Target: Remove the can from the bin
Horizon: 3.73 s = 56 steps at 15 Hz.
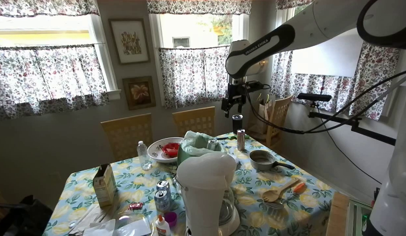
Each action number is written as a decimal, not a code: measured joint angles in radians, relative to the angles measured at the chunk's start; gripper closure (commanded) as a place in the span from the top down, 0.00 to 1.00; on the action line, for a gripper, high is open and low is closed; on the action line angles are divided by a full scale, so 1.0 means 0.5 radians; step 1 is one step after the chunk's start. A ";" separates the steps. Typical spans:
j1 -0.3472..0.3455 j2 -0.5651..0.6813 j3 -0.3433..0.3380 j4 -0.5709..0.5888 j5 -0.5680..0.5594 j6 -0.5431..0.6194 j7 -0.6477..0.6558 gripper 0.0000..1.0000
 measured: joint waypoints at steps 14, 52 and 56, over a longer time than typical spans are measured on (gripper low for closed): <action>-0.022 0.399 0.062 0.081 0.104 0.547 -0.576 1.00; -0.218 0.953 0.392 0.404 0.118 0.824 -1.148 0.14; -0.223 0.953 0.392 0.421 0.120 0.824 -1.146 0.47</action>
